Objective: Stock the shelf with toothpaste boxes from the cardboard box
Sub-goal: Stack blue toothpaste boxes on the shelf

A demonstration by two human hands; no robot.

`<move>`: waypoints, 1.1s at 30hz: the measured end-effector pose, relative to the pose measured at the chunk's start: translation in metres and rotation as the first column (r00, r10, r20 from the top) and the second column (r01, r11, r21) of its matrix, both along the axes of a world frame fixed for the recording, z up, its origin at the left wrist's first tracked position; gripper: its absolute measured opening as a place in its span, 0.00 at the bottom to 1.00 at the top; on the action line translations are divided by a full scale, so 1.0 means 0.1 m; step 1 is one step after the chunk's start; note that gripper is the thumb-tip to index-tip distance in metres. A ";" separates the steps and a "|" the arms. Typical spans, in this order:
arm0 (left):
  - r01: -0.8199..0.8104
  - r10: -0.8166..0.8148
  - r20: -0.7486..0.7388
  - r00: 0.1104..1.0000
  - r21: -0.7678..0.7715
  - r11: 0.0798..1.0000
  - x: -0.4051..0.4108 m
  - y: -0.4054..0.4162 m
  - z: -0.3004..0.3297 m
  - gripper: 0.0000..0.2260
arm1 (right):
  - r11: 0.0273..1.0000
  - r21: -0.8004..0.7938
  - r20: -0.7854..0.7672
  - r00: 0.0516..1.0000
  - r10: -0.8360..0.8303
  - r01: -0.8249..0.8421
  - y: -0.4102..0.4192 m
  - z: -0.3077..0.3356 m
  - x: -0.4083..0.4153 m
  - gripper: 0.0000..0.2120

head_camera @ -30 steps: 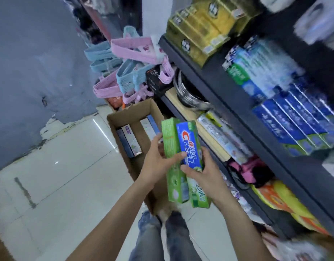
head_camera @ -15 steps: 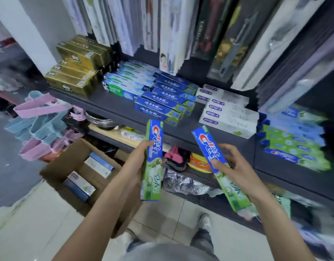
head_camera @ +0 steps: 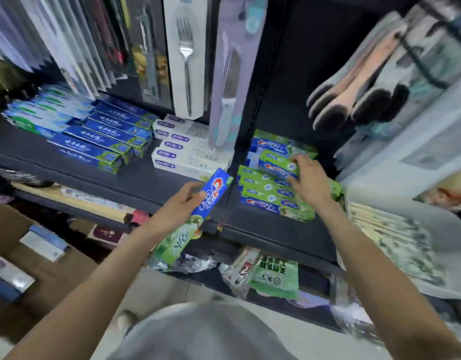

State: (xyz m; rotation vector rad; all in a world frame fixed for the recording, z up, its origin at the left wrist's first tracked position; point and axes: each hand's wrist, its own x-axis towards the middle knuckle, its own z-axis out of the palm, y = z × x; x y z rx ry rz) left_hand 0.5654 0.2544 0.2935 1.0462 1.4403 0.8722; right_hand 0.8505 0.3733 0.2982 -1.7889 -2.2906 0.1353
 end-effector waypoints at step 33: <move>0.436 -0.126 -0.766 0.630 0.216 0.874 1.00 0.97 -0.56 0.16 | 0.984 -0.139 -0.390 0.907 -0.159 0.113 -0.22 -0.16 0.35 0.20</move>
